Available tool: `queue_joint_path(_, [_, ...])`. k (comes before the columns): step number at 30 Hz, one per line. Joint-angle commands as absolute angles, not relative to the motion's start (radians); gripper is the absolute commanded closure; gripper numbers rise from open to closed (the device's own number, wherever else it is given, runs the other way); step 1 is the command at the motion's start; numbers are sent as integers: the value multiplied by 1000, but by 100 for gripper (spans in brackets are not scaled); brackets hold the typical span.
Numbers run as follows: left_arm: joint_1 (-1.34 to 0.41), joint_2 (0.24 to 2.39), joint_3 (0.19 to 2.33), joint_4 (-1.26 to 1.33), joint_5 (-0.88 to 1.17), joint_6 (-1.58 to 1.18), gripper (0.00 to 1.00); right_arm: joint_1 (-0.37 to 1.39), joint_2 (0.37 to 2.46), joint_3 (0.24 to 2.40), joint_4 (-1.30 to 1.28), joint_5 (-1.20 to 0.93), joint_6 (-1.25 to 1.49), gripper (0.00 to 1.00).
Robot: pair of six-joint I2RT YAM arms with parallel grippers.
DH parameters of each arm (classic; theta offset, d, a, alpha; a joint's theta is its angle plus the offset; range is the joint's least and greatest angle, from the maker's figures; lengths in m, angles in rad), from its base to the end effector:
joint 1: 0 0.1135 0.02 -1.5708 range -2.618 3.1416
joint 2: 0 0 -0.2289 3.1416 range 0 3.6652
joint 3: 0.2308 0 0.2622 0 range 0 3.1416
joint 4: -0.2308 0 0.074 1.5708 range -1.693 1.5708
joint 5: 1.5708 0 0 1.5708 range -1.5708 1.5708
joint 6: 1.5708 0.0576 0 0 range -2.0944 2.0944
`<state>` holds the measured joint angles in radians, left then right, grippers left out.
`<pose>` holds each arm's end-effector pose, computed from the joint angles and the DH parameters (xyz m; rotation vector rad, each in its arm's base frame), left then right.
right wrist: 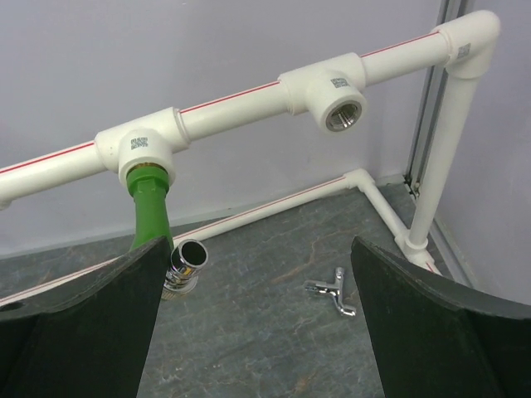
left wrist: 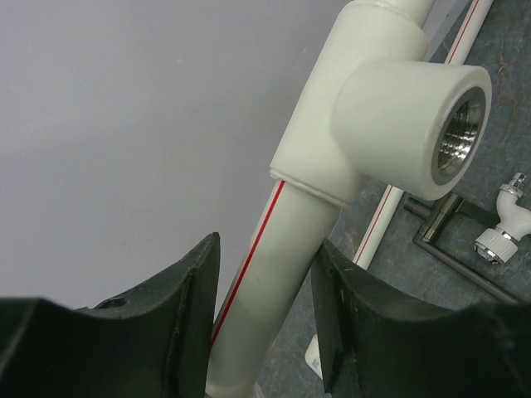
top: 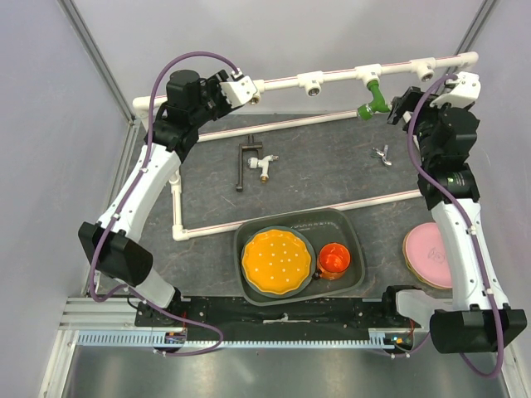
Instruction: Install the water faucets
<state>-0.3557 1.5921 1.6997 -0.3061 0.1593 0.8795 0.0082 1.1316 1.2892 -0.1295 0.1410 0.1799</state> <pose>0.3723 -0.1480 0.4036 1.1187 1.3753 0.2387 0.2964 -0.0057 0.4237 0.2433 1.5238 0.0404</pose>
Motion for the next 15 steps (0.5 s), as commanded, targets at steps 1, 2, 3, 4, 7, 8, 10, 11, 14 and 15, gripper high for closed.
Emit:
queue_joint_path(1, [-365,1563,1687,-356,161,767,98,-27,1138,1232,-115,176,196,3])
queue_joint_path(2, [-365,1563,1689,-357,161,765,98,-32,1138,1223,-114,179,198,3])
queue_joint_path(3, [-364,1565,1690,-356,161,764,98,-37,1140,1206,-114,184,210,3])
queue_joint_path(4, [-364,1563,1690,-356,163,764,98,-49,1140,1197,-115,183,213,3])
queue_joint_path(7, [-365,1566,1690,-357,163,762,98,-73,1147,1170,-118,172,259,3])
queue_joint_path(8, [-364,1563,1689,-356,163,762,98,-81,1152,1161,-118,164,271,3])
queue_joint_path(10, [-364,1563,1687,-357,161,764,98,-95,1160,1160,-121,137,285,4])
queue_joint_path(11, [-365,1563,1687,-356,160,764,98,-100,1169,1161,-123,130,284,3])
queue_joint_path(14, [-364,1562,1686,-356,160,765,98,-100,1157,1177,-138,109,238,3])
queue_joint_path(15, [-365,1563,1686,-357,158,767,98,-98,1149,1190,-135,103,213,2])
